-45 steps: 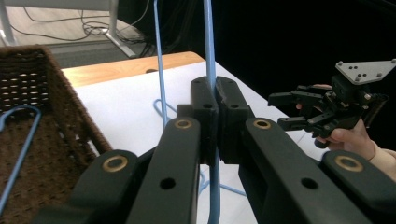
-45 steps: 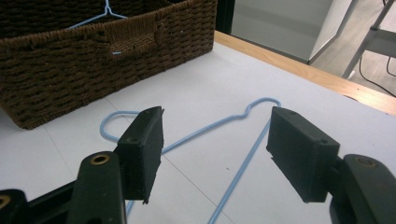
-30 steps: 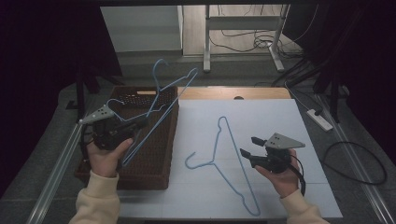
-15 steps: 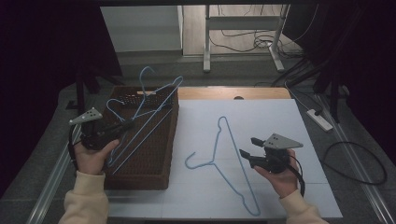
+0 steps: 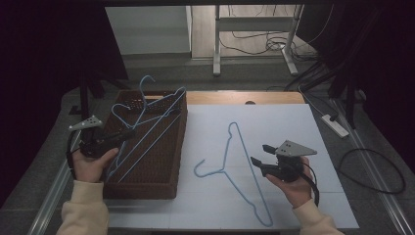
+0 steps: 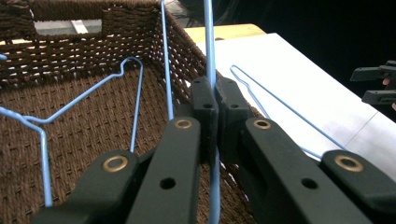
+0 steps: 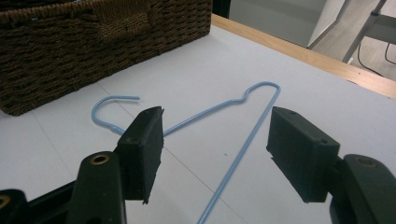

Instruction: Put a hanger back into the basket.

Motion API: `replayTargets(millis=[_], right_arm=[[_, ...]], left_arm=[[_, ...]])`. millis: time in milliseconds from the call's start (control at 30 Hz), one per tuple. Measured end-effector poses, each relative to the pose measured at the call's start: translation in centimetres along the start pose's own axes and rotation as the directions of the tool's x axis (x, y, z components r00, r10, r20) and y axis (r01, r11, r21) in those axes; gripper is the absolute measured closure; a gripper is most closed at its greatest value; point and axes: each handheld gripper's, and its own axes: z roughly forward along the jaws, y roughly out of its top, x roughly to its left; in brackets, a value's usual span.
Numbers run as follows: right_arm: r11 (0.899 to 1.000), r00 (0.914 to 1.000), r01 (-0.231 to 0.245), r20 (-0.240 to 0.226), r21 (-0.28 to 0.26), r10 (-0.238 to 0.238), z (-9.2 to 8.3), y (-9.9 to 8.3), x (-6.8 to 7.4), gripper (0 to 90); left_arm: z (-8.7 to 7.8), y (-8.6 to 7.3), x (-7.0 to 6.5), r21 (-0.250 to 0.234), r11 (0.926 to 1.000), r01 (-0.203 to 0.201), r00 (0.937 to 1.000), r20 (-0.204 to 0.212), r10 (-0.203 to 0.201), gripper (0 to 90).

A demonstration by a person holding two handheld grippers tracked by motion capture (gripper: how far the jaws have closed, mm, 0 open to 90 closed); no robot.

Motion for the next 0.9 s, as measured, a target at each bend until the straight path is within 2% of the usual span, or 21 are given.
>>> replayTargets(millis=[133,267,500,667,833,900], right_arm=[[1.0,1.0,-0.001,0.0,0.0,0.001,0.0,0.0,0.0,36.7],[1.0,1.0,-0.003,0.0,-0.002,0.003,0.0,0.0,0.0,36.7],[1.0,1.0,-0.004,0.005,0.0,0.004,0.0,-0.1,-0.1,36.9],[1.0,1.0,-0.005,0.006,0.004,0.005,0.1,-0.2,0.0,37.0],[1.0,1.0,-0.003,0.004,0.003,0.003,0.1,-0.2,0.0,37.0],[1.0,1.0,0.0,0.007,0.003,0.0,0.1,-0.1,0.0,36.9]], left_arm=[[-0.2,0.0,0.2,0.008,1.0,-0.003,1.0,-0.009,0.003,87.3],[-0.4,-0.3,0.6,0.012,0.9999,0.01,1.0,-0.001,-0.01,87.3],[0.5,-0.7,1.3,0.069,0.9974,0.02,0.9998,-0.006,-0.019,87.3],[1.8,-1.0,1.5,0.131,0.9911,0.024,0.9997,0.001,-0.024,87.3],[2.7,-1.3,1.7,0.174,0.9839,0.042,0.9989,-0.028,-0.037,87.2],[2.9,-1.4,1.7,0.198,0.9787,0.055,0.9972,-0.061,-0.044,87.2]])
